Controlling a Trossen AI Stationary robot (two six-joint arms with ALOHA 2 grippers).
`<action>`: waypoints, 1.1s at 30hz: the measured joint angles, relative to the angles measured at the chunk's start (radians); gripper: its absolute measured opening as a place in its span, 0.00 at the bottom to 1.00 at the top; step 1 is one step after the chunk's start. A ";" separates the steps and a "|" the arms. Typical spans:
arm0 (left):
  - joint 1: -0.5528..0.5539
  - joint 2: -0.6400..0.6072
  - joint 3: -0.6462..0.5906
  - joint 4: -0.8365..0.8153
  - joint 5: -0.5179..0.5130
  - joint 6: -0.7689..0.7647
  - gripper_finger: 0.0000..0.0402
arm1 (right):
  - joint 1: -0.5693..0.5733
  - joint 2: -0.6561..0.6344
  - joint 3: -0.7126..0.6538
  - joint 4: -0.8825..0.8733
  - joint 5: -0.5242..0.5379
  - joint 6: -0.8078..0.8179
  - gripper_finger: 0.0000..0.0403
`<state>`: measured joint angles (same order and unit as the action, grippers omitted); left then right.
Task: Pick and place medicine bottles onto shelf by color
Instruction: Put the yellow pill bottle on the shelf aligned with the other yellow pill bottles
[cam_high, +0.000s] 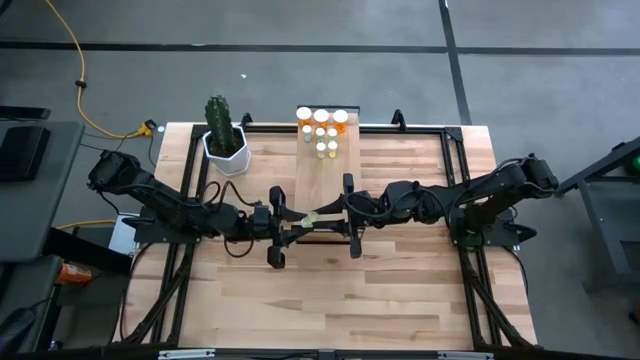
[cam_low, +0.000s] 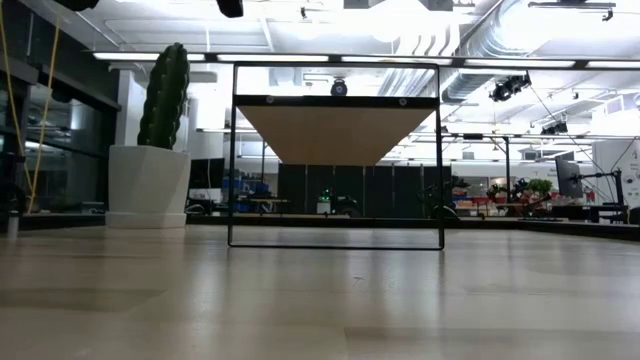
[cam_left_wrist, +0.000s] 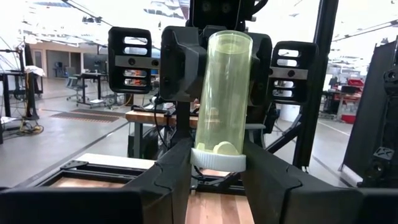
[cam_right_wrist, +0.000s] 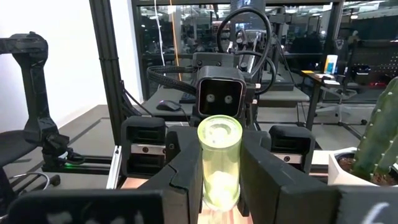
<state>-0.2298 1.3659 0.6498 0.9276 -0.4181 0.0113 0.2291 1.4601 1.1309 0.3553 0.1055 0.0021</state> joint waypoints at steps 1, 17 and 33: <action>0.000 0.000 0.000 0.000 0.000 0.000 0.29 | 0.000 0.000 0.000 0.000 0.000 0.000 0.21; 0.001 -0.013 0.000 -0.048 -0.092 0.026 0.27 | 0.001 -0.041 -0.001 -0.094 0.067 0.022 0.44; 0.012 -0.128 0.059 -0.588 -0.168 -0.155 0.28 | 0.000 -0.104 -0.001 -0.517 0.199 -0.002 0.62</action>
<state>-0.2177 1.2377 0.7085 0.3394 -0.5862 -0.1440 0.2295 1.3564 1.1301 -0.1614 0.3046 0.0005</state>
